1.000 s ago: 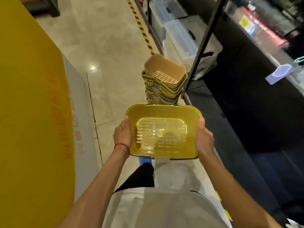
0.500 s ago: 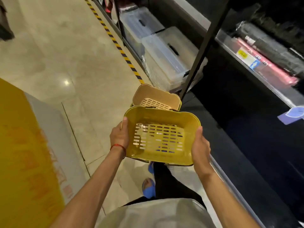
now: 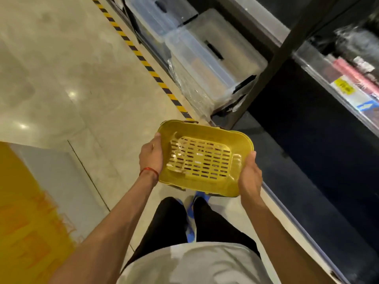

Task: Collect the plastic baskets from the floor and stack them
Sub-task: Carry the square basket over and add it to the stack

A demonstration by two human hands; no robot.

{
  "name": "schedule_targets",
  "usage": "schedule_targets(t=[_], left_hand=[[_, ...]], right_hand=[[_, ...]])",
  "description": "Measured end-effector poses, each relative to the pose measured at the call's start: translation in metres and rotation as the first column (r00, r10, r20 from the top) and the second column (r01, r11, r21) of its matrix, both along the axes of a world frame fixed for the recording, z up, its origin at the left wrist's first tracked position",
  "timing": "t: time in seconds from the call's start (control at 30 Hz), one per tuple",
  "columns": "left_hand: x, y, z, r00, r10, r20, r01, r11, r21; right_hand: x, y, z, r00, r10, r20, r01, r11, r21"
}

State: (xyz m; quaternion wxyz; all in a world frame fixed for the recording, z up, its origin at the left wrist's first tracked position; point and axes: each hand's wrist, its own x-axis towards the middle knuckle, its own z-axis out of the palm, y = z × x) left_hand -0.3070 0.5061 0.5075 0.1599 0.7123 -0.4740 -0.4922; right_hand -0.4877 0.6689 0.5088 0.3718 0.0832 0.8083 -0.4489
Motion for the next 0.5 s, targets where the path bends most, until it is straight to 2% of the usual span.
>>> schedule_targets(t=[0.13, 0.3, 0.4, 0.5], left_hand=[[-0.016, -0.04, -0.016, 0.997, -0.062, 0.046, 0.061, 0.998, 0.03], [-0.031, -0.076, -0.049, 0.997, -0.08, 0.006, 0.079, 0.991, 0.109], [-0.037, -0.086, -0.063, 0.99, -0.143, 0.01, 0.142, 0.985, 0.1], [-0.039, -0.091, -0.077, 0.987, -0.16, 0.008, 0.157, 0.977, 0.143]], right_hand=[[-0.007, -0.031, -0.018, 0.995, -0.081, 0.064, 0.079, 0.997, 0.025], [-0.014, -0.059, -0.043, 0.992, -0.121, -0.036, 0.123, 0.992, 0.034], [-0.019, -0.068, -0.059, 0.982, -0.191, 0.003, 0.19, 0.981, 0.048], [-0.019, -0.07, -0.075, 0.988, -0.156, -0.021, 0.157, 0.986, 0.064]])
